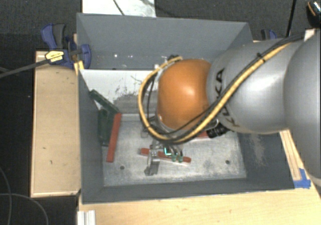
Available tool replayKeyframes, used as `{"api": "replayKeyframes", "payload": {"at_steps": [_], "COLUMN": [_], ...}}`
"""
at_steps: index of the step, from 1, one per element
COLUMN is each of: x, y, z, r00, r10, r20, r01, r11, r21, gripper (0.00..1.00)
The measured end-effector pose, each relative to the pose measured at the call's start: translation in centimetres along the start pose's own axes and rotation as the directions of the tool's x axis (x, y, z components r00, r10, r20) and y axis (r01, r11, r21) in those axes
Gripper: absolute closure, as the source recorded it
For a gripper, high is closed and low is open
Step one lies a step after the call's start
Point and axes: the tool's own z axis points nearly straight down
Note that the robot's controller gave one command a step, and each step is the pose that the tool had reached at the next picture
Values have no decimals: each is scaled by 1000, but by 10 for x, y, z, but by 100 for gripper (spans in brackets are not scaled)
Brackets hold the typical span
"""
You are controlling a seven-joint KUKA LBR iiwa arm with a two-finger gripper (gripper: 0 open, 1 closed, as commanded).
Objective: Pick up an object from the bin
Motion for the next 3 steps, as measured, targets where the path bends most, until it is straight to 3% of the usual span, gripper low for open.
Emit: {"api": "replayKeyframes", "payload": {"at_steps": [1, 3], "x": [-10, -11], "y": [-61, -60], "z": [101, 101], "r00": [992, 989], "r10": [123, 145], "r20": [0, 5], "r01": [-123, -145], "r11": [992, 989], "r21": [2, -2], "gripper": [0, 0]}}
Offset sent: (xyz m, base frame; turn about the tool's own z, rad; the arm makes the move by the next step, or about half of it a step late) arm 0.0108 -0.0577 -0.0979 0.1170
